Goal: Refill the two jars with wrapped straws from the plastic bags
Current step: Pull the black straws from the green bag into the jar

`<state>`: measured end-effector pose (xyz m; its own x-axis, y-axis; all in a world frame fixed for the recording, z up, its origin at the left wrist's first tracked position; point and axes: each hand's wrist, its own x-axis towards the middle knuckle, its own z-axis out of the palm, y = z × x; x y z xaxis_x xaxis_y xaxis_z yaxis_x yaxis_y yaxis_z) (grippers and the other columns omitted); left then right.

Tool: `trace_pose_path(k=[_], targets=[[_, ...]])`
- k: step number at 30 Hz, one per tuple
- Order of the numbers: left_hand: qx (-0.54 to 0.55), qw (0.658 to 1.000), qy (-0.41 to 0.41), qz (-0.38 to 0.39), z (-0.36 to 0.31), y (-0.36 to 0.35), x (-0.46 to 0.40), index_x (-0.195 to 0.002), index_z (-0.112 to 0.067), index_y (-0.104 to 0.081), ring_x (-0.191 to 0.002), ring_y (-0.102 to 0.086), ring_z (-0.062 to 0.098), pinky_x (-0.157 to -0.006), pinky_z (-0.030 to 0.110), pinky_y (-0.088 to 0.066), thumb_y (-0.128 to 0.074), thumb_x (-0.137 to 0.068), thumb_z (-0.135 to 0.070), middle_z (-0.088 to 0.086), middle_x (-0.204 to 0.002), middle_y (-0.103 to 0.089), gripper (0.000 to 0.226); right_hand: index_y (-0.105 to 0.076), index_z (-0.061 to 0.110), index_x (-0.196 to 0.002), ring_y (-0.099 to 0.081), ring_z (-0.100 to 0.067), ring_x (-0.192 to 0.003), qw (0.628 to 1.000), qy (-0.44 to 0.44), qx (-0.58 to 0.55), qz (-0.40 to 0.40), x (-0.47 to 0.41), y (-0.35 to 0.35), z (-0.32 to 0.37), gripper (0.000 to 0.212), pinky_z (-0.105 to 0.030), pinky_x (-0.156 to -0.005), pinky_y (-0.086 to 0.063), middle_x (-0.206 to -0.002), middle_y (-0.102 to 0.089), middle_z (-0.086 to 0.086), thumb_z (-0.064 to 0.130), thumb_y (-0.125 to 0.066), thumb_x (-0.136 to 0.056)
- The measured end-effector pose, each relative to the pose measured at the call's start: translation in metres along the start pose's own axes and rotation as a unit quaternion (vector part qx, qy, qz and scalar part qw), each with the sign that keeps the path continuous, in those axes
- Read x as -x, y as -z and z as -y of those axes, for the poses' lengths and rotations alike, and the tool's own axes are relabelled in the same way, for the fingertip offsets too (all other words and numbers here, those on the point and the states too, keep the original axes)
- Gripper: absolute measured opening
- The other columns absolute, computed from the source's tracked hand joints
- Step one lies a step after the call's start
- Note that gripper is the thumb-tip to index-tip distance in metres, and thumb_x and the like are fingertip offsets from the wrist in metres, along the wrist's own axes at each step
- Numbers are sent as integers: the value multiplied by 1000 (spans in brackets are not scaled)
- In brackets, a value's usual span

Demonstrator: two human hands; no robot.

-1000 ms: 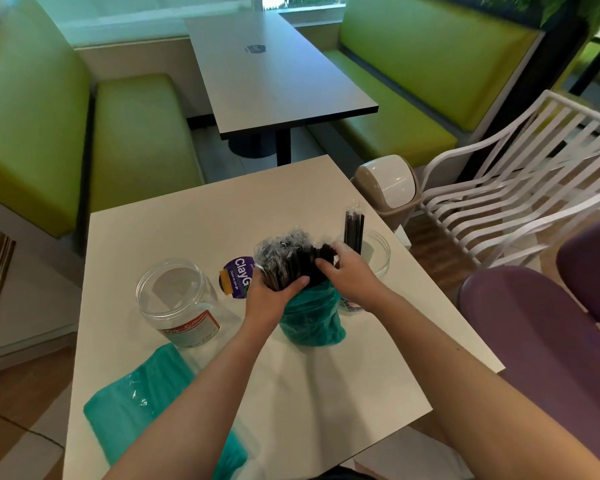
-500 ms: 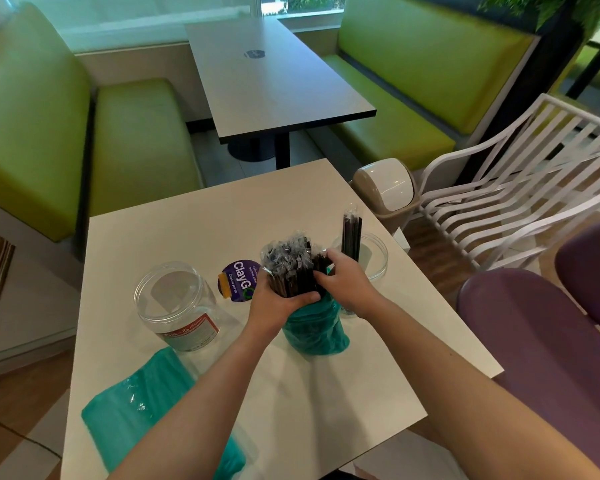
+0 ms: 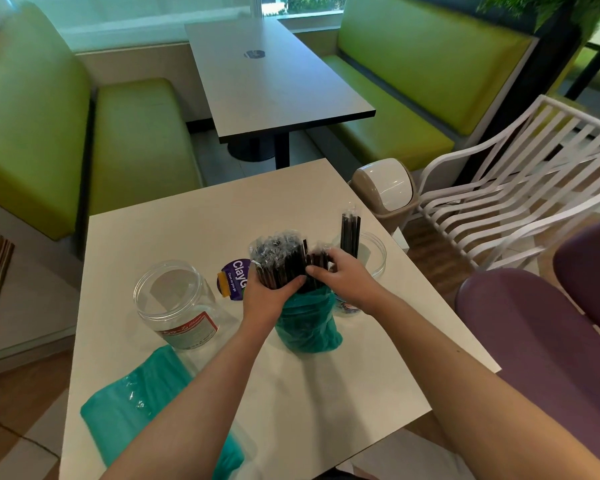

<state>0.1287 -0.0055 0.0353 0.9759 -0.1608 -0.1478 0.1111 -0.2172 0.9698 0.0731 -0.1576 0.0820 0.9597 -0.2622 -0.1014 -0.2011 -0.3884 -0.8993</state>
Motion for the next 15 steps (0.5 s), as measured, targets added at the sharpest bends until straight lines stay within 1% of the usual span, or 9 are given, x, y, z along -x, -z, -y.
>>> trace_pose_path(k=[2,4,5,8,10,11,13,14,15], targets=[[-3,1000,3,-1,-1,-1,1,-130,-18,-48,-106,-54,9,-91,25,-45,-89,-65,-32,-7,-115,-59,78,-63,13,-116,-64,-11,-93,1000,-3,2,6,1,-1,1,33,-24,-80,-55,-101,-68,1,26,-72,-87],[-4,1000,0,-2,-1,-1,1,-128,-18,-49,-106,-56,10,-90,24,-45,-90,-64,-32,-6,-114,-60,77,-64,12,-112,-65,-14,-90,1000,-5,19,-9,0,-2,0,31,-30,-79,-56,-98,-68,0,28,-72,-87],[-5,1000,-2,-3,0,-1,1,-128,-18,-49,-106,-56,11,-89,25,-45,-90,-64,-31,-6,-114,-61,77,-64,11,-110,-64,-14,-87,999,-3,28,-19,0,-2,0,30,-31,-77,-54,-96,-68,0,29,-71,-88],[-10,1000,-7,-5,1,-1,-1,-125,-21,-49,-107,-57,12,-90,27,-46,-90,-63,-32,-8,-112,-61,75,-64,16,-107,-58,-1,-80,1000,6,18,-22,1,1,4,22,-17,-69,-44,-89,-64,11,28,-69,-89],[-10,1000,-11,-3,0,-2,-1,-122,-23,-49,-106,-57,12,-92,28,-47,-90,-62,-34,-8,-111,-61,74,-62,20,-103,-58,0,-81,1000,3,8,-16,2,1,5,21,-12,-67,-44,-85,-62,16,28,-72,-87],[-8,1000,-11,0,0,-3,-2,-121,-24,-49,-106,-58,13,-91,29,-48,-90,-62,-34,-8,-111,-61,73,-63,19,-102,-60,-3,-84,1000,2,1,-18,2,1,5,23,-14,-70,-47,-87,-63,14,29,-74,-85],[-9,1000,-14,6,0,-5,-2,-121,-23,-49,-107,-58,14,-91,30,-48,-90,-62,-34,-7,-111,-61,73,-65,15,-106,-64,-10,-94,999,0,-8,-32,1,-1,4,32,-28,-82,-54,-96,-68,6,31,-77,-82],[-13,1000,-16,7,0,-5,-2,-123,-23,-49,-108,-57,14,-92,30,-48,-90,-62,-35,-7,-113,-61,75,-66,15,-109,-63,-12,-97,999,3,-9,-39,1,-1,4,33,-32,-87,-54,-100,-68,4,30,-76,-82],[-16,1000,-18,7,0,-5,-3,-124,-23,-48,-108,-57,14,-94,31,-48,-90,-61,-36,-7,-114,-60,77,-65,14,-111,-62,-12,-99,999,10,-6,-44,1,-1,4,33,-33,-91,-52,-105,-66,2,29,-75,-84]])
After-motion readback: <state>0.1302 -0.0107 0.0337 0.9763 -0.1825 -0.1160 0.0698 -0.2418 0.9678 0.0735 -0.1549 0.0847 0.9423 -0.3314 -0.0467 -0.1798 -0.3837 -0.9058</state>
